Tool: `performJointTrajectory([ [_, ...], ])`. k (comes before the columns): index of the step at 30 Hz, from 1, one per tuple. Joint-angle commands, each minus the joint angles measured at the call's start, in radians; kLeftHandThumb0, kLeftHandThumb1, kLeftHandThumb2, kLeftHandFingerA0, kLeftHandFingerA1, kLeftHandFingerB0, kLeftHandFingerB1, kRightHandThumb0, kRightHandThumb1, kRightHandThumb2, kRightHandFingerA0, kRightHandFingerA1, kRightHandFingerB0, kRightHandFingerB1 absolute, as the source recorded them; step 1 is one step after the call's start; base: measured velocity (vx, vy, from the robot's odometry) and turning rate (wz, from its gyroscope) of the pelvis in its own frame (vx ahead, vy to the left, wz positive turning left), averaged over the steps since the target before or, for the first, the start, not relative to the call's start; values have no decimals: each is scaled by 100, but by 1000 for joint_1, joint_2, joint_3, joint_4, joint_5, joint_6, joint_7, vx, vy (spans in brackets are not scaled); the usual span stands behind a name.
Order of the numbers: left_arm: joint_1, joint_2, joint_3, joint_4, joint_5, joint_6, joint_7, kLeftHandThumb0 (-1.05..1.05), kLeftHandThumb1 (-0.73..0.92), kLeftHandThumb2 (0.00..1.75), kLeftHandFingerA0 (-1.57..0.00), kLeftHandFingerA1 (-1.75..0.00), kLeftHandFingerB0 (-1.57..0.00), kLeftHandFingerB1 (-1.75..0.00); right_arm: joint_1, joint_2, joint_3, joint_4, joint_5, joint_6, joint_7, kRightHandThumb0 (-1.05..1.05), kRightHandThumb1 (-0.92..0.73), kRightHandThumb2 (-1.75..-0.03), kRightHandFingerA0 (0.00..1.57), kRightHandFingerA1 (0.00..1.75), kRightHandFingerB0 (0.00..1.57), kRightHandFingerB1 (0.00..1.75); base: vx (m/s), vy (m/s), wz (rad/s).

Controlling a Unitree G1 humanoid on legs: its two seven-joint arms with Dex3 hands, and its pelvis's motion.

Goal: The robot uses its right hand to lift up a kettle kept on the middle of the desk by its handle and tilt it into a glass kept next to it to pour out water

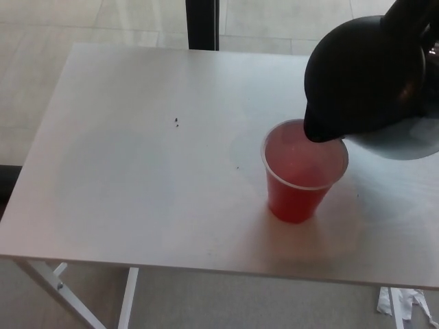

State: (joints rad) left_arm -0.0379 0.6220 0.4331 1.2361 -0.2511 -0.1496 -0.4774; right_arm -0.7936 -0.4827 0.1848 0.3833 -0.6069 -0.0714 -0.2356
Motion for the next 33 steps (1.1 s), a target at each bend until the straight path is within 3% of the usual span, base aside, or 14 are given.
performJointTrajectory([
  [1,6,23,0,-3,7,-21,-5,-80,80,64,-48,-49,-32,-36,3,-16,25,-23,-59,-46,-40,-15,-43,-101,93,175,72,165,0,0,0],
  [6,-2,25,-3,6,12,-20,0,-82,79,65,-49,-47,-31,-35,5,-9,23,-23,-47,-102,-55,-18,-49,-98,95,175,71,167,0,0,0],
  [7,-3,25,-3,6,12,-20,5,-83,65,102,-44,-58,-28,-49,6,-7,22,-27,-41,-125,-60,-15,-48,-100,95,175,69,172,0,0,0],
  [9,-2,25,-8,3,15,-21,6,-80,80,64,-49,-47,-33,-36,9,-5,19,-40,-35,-125,-44,-16,-50,-97,94,175,66,173,0,0,0],
  [11,-3,25,-3,2,8,-18,-2,-81,79,64,-48,-49,-32,-37,10,1,21,-71,-41,-113,-30,-29,-48,-100,123,138,100,122,0,0,0],
  [13,-7,27,-2,4,7,-14,-1,-82,78,66,-49,-50,-31,-36,12,7,19,-107,-39,-93,-5,-20,-56,-92,98,175,90,122,0,0,0],
  [14,-6,28,-6,3,13,-21,3,-79,63,103,-44,-60,-24,-49,10,10,20,-109,-39,-94,-5,-28,-49,-105,126,138,96,113,0,0,0],
  [15,-6,29,-6,4,12,-21,1,-82,80,64,-48,-50,-32,-37,9,12,23,-119,-45,-103,-12,-29,-48,-108,129,142,100,118,0,0,0],
  [18,-4,29,-3,5,8,-23,-7,-81,80,64,-46,-48,-31,-37,6,10,38,-116,-65,-136,-38,-19,-44,-105,99,175,77,165,0,0,0],
  [20,-4,29,-7,3,12,-23,-4,-81,80,64,-46,-48,-32,-37,6,7,41,-115,-71,-154,-48,-26,-40,-105,123,141,106,132,0,0,0],
  [21,-5,30,-7,4,12,-21,-5,-81,80,64,-46,-49,-32,-37,6,7,41,-116,-72,-156,-47,-18,-45,-105,97,175,71,175,0,0,0],
  [23,-7,33,-6,4,9,-16,-9,-82,80,64,-46,-49,-33,-36,8,9,42,-124,-77,-153,-44,-28,-41,-106,123,144,103,134,0,0,0],
  [24,-6,33,-5,3,9,-19,-10,-84,79,64,-48,-50,-32,-36,9,12,41,-133,-74,-147,-35,-21,-47,-105,95,175,70,175,0,0,0],
  [33,-9,34,-13,2,13,-21,-2,-83,81,65,-47,-48,-31,-36,39,26,43,-261,-102,-88,18,-27,-54,-90,99,175,83,147,0,0,0],
])
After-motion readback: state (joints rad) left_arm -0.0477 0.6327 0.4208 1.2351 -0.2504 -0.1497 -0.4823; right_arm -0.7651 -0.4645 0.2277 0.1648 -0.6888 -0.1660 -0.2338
